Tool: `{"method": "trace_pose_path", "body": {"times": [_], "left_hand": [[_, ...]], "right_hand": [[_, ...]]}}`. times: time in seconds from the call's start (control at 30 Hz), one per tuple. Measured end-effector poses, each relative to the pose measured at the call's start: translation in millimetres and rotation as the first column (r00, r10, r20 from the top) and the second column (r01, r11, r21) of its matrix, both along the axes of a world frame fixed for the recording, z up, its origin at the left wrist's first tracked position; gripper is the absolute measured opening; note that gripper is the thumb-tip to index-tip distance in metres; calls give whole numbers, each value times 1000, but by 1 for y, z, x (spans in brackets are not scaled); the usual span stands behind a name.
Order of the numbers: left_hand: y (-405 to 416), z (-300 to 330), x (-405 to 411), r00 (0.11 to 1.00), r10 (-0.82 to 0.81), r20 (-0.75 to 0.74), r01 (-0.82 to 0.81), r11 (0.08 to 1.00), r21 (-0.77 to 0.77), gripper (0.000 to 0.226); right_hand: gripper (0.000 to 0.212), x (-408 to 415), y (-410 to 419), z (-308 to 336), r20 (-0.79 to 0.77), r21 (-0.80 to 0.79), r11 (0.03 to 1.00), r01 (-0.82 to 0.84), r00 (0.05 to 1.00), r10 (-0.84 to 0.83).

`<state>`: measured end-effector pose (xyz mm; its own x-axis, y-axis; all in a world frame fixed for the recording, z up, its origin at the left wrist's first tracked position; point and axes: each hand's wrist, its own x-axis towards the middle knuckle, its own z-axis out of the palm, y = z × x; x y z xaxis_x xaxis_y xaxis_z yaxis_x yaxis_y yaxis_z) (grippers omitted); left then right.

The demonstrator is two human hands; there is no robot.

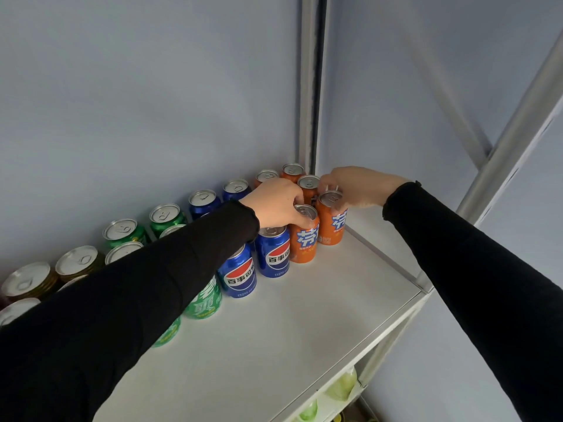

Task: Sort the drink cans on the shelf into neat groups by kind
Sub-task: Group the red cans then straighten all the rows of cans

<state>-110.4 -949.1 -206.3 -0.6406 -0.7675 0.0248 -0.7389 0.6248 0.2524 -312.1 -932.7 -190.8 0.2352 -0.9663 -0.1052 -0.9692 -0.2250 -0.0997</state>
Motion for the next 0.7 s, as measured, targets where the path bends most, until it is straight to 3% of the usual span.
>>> {"method": "trace_pose_path", "body": {"times": [0.17, 0.27, 0.37, 0.43, 0.53, 0.7], "left_hand": [[3, 1, 0, 999, -16, 44, 15, 1000, 12, 51], [0, 12, 5, 1000, 4, 14, -4, 1000, 22, 52], [-19, 23, 18, 987, 111, -118, -120, 991, -67, 36], [-33, 23, 25, 984, 161, -72, -169, 978, -123, 35], [-43, 15, 24, 985, 155, 77, -149, 985, -83, 39], [-49, 3, 12, 993, 91, 82, -89, 996, -28, 35]], "right_hand": [[44, -1, -4, -1, 6, 32, 999, -8, 1000, 8], [42, -4, -9, 7, 97, 56, 998, -3, 995, -3], [33, -4, -21, 15, 170, -126, 989, 71, 984, -49], [32, 2, -33, 11, 160, -189, 978, 84, 986, -54], [38, 12, -46, -1, 121, -127, 991, 43, 992, -28], [38, 17, -58, -15, 118, -50, 999, 15, 993, -9]]}}
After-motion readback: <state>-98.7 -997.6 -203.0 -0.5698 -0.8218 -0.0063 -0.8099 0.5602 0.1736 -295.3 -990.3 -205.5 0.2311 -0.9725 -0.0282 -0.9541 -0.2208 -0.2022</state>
